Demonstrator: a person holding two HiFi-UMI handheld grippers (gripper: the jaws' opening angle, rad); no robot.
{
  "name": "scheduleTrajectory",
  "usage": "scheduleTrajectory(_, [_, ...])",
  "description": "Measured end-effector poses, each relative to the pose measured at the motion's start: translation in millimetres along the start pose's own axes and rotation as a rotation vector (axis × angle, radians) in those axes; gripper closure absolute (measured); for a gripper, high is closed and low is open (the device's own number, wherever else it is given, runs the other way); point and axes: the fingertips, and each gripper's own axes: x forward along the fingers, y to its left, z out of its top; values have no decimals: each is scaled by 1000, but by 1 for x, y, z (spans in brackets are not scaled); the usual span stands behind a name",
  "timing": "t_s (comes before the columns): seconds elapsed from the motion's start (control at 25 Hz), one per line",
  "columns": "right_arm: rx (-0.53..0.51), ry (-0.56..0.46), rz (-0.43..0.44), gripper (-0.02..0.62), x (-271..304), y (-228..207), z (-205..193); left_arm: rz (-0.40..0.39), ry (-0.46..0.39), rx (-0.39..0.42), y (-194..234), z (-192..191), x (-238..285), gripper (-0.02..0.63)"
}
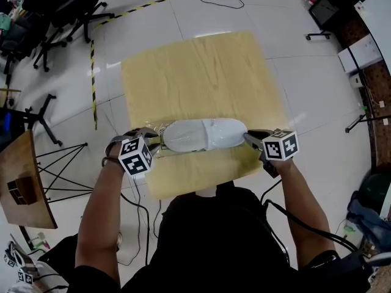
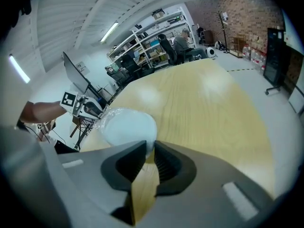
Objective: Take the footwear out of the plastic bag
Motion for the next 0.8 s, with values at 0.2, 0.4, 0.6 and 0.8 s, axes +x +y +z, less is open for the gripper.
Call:
scheduleTrajectory(0.2, [11,-11,-17,540,-8,-9,-1,18,45,29,5,-11,-1,492])
scheduleTrajectory(0.4, [23,-14,-37,540,-15,-18,-3,29,76,37,9,-20,-2,499])
scheduleTrajectory(0.6, [26,-10,-52,541,-26,-27,-7,42,105,46,14,-27,-3,506])
scheduleTrajectory(0.8, [31,0,-68,541,-34,-37,-13,49,124,60,18,-32,-4,511])
